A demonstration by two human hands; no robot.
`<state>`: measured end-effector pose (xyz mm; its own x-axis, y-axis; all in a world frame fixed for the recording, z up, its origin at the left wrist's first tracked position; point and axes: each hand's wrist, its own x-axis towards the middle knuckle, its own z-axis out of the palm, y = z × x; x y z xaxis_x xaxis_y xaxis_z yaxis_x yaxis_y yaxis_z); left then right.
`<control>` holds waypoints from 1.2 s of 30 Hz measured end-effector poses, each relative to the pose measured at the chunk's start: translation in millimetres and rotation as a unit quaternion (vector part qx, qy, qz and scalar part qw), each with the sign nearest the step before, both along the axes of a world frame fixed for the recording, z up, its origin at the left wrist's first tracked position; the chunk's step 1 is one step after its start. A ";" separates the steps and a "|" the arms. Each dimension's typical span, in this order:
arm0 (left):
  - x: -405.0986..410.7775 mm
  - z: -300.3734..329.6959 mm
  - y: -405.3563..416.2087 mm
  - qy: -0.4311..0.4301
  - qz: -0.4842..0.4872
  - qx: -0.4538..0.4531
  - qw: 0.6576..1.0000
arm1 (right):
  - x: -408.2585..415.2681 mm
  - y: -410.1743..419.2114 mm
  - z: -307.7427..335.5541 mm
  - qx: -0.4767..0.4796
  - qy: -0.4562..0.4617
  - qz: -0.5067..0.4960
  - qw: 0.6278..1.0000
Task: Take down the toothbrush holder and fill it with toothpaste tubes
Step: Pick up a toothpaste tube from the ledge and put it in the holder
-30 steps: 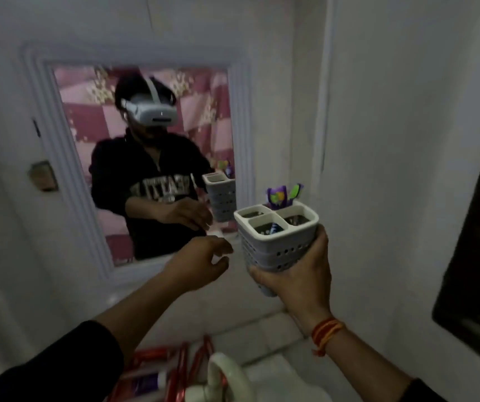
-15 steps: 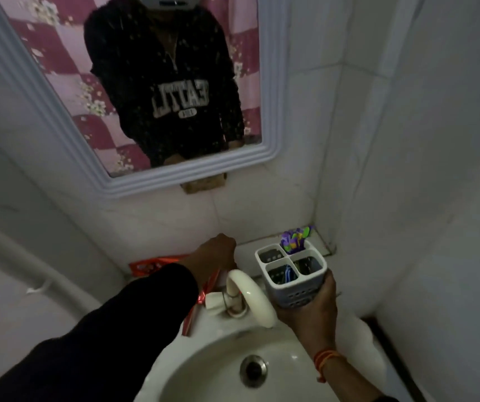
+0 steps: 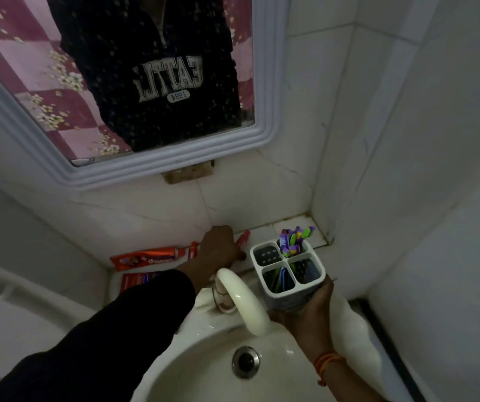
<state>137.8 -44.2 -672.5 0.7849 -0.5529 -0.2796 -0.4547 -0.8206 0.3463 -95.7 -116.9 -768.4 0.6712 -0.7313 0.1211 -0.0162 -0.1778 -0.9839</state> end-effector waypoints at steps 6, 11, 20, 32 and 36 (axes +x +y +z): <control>-13.2 97.5 -12.0 0.047 -0.031 -0.055 0.997 | -8.2 -15.9 -2.4 -0.084 0.053 0.031 0.995; -63.6 190.8 -5.0 -0.130 -0.147 -0.082 0.977 | -14.3 -17.2 5.2 -0.033 0.055 0.060 0.996; -137.1 164.8 -37.6 -0.082 -0.194 -0.003 0.978 | -15.4 -19.5 14.3 0.011 0.023 0.086 0.996; -30.8 109.8 19.7 -0.044 -0.047 0.017 0.998 | -14.8 -15.8 13.4 0.112 0.043 0.067 0.990; -5.2 50.6 42.5 -0.009 -0.034 0.157 0.987 | -14.1 -21.7 17.4 0.189 -0.009 0.103 0.976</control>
